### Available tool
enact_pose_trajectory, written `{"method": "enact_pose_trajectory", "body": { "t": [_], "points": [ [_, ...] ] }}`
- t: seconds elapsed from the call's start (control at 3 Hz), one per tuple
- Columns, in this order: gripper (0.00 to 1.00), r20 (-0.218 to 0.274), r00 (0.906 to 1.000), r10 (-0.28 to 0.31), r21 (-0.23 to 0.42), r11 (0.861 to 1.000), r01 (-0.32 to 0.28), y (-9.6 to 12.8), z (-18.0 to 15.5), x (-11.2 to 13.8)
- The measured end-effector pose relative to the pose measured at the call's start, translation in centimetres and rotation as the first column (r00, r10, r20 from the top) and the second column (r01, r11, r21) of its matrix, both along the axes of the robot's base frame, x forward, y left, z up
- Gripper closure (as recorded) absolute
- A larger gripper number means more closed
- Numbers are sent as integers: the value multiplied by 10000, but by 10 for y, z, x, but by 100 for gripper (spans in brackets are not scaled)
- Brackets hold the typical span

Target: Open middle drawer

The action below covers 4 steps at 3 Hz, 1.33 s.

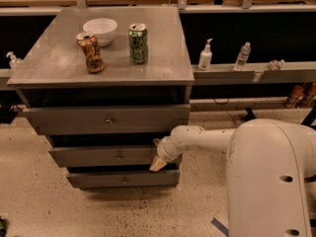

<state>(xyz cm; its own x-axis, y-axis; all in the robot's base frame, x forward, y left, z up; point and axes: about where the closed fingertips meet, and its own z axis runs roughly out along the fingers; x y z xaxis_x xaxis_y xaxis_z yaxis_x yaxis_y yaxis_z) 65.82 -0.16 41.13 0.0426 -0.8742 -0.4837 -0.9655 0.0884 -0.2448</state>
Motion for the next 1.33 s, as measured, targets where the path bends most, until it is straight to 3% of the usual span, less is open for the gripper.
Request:
{"method": "enact_pose_trajectory", "body": {
  "t": [0.33, 0.67, 1.33],
  "points": [
    [6, -1, 10000, 1, 1, 10000, -1, 0, 0, 0],
    [0, -1, 10000, 1, 1, 10000, -1, 0, 0, 0],
    [0, 448, 9979, 462, 40, 9989, -464, 9, 8, 3]
  ]
}}
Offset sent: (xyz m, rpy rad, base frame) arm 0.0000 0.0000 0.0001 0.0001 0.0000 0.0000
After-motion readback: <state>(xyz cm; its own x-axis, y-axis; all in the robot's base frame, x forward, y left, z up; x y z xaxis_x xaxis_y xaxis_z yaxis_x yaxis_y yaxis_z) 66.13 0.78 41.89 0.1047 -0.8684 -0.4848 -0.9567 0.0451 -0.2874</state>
